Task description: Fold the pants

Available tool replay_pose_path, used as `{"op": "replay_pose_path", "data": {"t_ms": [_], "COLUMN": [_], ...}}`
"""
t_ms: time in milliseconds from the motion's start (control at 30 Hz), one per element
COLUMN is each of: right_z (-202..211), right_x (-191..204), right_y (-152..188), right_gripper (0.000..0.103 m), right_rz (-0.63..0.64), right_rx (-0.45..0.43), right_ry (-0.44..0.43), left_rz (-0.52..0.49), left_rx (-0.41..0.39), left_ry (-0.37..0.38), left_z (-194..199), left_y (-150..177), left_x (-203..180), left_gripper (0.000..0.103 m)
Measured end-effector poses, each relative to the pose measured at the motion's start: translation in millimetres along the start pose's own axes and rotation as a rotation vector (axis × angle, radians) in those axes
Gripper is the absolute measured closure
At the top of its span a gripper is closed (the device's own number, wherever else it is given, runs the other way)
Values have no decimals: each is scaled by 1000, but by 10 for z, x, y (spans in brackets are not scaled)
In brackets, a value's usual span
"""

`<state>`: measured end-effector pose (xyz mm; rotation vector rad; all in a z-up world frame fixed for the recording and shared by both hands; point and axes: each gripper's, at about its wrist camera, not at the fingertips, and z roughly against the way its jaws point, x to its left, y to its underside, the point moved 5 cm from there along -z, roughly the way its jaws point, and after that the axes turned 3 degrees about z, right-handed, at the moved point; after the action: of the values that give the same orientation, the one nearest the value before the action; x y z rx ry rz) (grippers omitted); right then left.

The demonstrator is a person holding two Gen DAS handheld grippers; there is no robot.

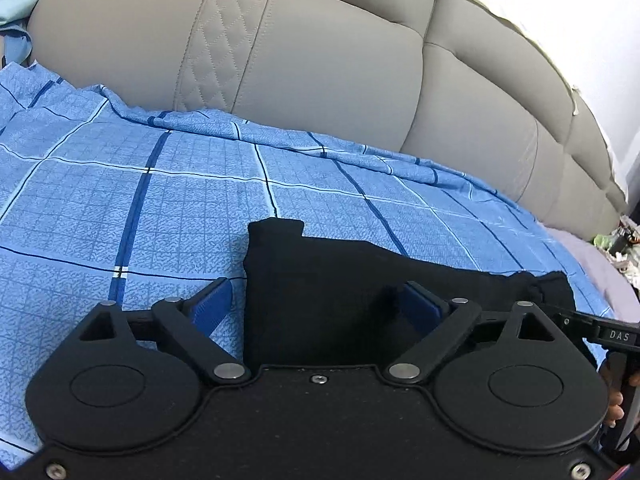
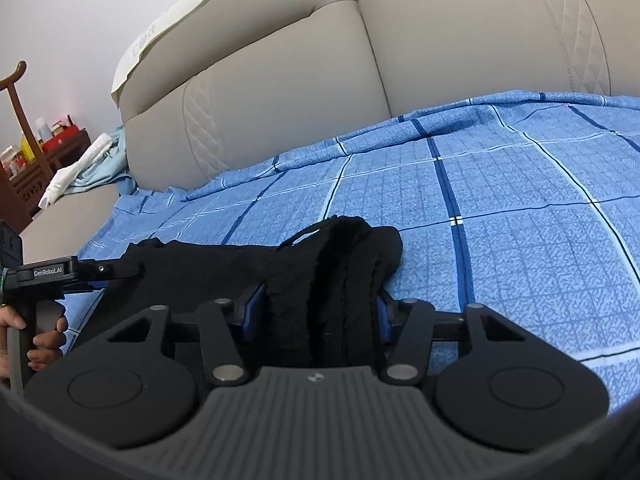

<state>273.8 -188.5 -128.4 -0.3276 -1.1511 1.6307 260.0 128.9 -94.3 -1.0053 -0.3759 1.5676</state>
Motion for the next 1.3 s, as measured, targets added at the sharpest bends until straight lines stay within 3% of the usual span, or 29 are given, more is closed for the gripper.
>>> {"op": "replay_pose_path", "data": {"t_ms": [67, 100, 267, 333, 367, 400, 467, 600, 867, 1133, 1300], "right_z": [-18, -24, -42, -41, -40, -37, -56, -236, -884, -1431, -1504], "right_x": [23, 32, 55, 77, 91, 115, 213, 431, 620, 555, 463], "right_y": [3, 4, 1, 5, 6, 7, -21, -169, -716, -928, -853], "right_gripper": [47, 48, 51, 55, 61, 64, 67, 69, 71, 70, 66], "right_rz": [14, 18, 22, 24, 21, 15, 28, 114, 158, 178, 158], "right_rx": [0, -1, -8, -17, -21, -26, -34, -38, -58, -34, -29], "right_ry": [10, 14, 29, 47, 52, 59, 83, 134, 127, 179, 184], "left_rz": [-2, 4, 94, 144, 175, 209, 205, 85, 42, -46, -28], "left_rx": [6, 9, -1, -12, -15, -32, -76, -112, -131, -105, -94], "left_ry": [4, 12, 64, 30, -17, -9, -41, -163, -320, -393, -382], "left_z": [10, 24, 93, 110, 115, 136, 196, 164, -278, -852, -895], "left_y": [10, 19, 41, 39, 42, 42, 27, -142, -896, -1098, -1062], "left_x": [-15, -20, 58, 134, 192, 228, 215, 190, 433, 577, 650], "left_gripper": [20, 28, 32, 63, 84, 87, 87, 87, 87, 86, 84]}}
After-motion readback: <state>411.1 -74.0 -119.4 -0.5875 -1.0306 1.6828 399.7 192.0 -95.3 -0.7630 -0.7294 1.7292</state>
